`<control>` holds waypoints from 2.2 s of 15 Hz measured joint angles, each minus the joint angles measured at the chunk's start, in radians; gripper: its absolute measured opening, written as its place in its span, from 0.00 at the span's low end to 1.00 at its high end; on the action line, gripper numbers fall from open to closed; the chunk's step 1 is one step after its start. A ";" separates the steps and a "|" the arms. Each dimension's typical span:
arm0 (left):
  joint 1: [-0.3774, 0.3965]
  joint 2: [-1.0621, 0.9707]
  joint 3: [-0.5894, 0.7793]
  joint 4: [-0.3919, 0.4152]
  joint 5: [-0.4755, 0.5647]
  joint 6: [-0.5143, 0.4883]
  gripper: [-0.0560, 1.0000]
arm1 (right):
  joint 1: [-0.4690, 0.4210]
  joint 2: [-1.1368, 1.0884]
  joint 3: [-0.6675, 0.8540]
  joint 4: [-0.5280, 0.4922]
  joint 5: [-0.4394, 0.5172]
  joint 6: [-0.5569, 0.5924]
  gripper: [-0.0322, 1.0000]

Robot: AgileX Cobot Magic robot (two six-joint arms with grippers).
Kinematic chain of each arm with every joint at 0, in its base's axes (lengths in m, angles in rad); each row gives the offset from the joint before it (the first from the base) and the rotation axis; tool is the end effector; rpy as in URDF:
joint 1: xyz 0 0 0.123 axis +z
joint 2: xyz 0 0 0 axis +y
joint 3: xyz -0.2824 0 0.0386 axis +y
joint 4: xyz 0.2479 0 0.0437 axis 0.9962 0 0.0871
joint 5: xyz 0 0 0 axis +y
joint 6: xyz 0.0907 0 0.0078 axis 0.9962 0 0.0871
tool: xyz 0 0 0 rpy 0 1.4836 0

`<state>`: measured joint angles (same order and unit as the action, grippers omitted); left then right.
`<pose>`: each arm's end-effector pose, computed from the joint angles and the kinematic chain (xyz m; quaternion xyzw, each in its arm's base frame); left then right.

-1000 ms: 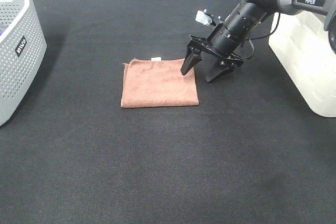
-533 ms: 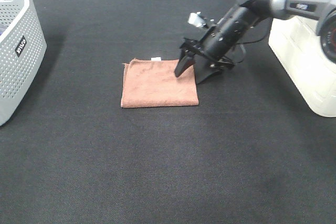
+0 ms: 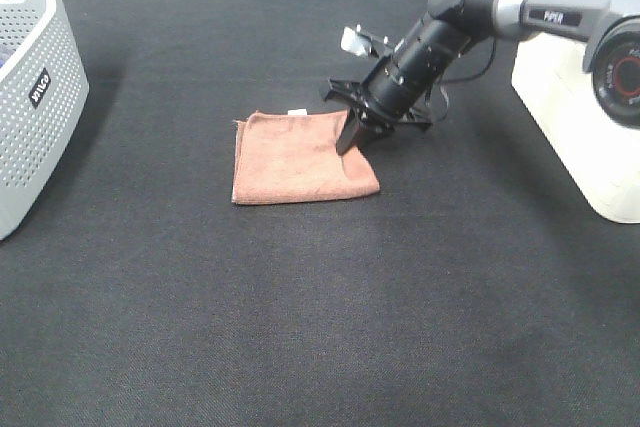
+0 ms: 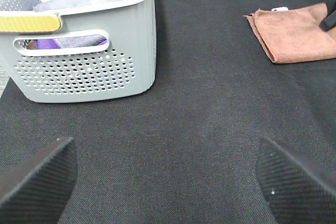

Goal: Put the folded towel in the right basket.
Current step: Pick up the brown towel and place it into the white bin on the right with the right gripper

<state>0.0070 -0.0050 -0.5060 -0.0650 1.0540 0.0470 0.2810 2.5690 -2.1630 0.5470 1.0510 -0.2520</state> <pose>-0.0061 -0.0052 0.2795 0.0183 0.8479 -0.0182 0.5295 0.4929 0.1851 0.1075 -0.1462 0.9531 0.2481 0.0930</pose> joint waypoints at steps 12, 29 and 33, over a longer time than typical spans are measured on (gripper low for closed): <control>0.000 0.000 0.000 0.000 0.000 0.000 0.88 | -0.010 -0.329 -0.096 -0.287 0.159 0.082 0.05; 0.000 0.000 0.000 0.000 0.000 0.000 0.88 | -0.618 -0.522 -0.096 -0.210 0.162 0.080 0.05; 0.000 0.000 0.000 0.000 0.000 0.000 0.88 | -0.618 -0.467 -0.096 -0.259 0.163 0.089 0.05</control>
<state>0.0070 -0.0050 -0.5060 -0.0650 1.0540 0.0470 -0.3370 2.1020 -2.2590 0.2880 1.2140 -0.1630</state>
